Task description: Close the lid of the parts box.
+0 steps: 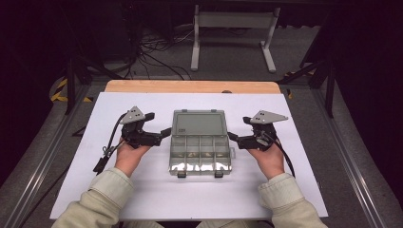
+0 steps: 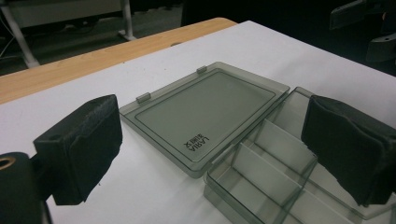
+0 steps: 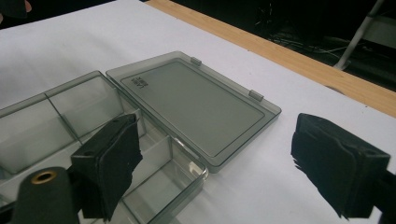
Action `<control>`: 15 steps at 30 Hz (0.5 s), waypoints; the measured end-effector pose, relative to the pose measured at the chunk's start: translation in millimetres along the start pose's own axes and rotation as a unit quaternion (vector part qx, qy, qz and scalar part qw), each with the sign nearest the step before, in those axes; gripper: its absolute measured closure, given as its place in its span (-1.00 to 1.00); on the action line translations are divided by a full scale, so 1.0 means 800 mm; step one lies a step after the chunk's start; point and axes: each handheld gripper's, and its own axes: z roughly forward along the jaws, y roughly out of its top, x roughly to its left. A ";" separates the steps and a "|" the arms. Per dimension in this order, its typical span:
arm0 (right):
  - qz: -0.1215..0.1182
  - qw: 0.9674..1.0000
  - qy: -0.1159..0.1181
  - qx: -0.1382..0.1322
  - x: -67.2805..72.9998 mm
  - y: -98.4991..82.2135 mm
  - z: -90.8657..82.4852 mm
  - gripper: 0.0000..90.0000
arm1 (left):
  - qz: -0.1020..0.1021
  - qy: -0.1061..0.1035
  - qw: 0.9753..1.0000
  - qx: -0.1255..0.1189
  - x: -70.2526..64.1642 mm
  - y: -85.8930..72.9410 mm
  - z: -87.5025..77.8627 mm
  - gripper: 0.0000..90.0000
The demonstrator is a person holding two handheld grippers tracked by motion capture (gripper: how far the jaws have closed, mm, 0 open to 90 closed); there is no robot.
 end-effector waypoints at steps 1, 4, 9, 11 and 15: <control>0.001 1.000 -0.001 0.000 -0.001 0.000 0.002 -0.66 | 0.001 0.003 1.000 -0.001 0.001 0.000 0.004 -0.86; 0.002 1.000 -0.002 0.004 -0.006 0.001 0.008 -0.66 | -0.003 0.004 1.000 0.005 0.004 0.000 0.011 -0.86; 0.006 1.000 -0.007 0.004 -0.011 0.003 0.016 -0.66 | -0.008 0.000 1.000 0.007 0.005 0.000 0.025 -0.86; 0.007 1.000 -0.007 0.005 -0.013 0.003 0.018 -0.66 | -0.009 0.002 1.000 0.008 0.005 0.001 0.028 -0.86; 0.020 1.000 -0.011 0.009 -0.023 -0.001 0.028 -0.65 | -0.013 0.004 1.000 0.019 0.009 0.004 0.036 -0.83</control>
